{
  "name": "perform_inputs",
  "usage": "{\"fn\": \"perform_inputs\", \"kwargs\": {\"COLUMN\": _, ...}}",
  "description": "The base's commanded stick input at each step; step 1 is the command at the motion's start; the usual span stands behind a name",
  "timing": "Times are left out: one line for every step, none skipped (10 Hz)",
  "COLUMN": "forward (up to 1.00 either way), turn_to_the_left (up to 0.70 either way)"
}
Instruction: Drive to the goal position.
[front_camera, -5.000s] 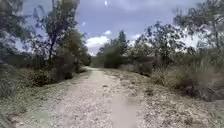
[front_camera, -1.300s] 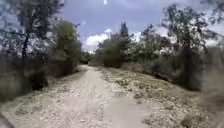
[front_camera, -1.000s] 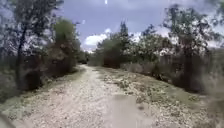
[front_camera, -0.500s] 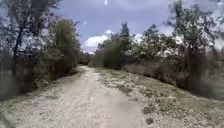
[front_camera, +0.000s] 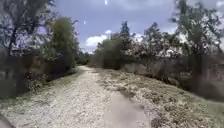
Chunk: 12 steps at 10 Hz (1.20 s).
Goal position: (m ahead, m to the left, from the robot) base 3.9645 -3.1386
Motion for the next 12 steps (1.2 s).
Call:
{"fn": "perform_inputs", "kwargs": {"forward": 0.5, "turn_to_the_left": 0.51}}
{"fn": "perform_inputs", "kwargs": {"forward": 0.5, "turn_to_the_left": 0.3}}
{"fn": "perform_inputs", "kwargs": {"forward": 0.5, "turn_to_the_left": 0.01}}
{"fn": "perform_inputs", "kwargs": {"forward": 0.5, "turn_to_the_left": 0.01}}
{"fn": "perform_inputs", "kwargs": {"forward": 0.5, "turn_to_the_left": 0.01}}
{"fn": "perform_inputs", "kwargs": {"forward": 0.5, "turn_to_the_left": 0.01}}
{"fn": "perform_inputs", "kwargs": {"forward": 0.5, "turn_to_the_left": 0.01}}
{"fn": "perform_inputs", "kwargs": {"forward": 0.5, "turn_to_the_left": 0.01}}
{"fn": "perform_inputs", "kwargs": {"forward": 0.5, "turn_to_the_left": 0.01}}
{"fn": "perform_inputs", "kwargs": {"forward": 0.5, "turn_to_the_left": 0.01}}
{"fn": "perform_inputs", "kwargs": {"forward": 0.5, "turn_to_the_left": 0.01}}
{"fn": "perform_inputs", "kwargs": {"forward": 0.5, "turn_to_the_left": 0.01}}
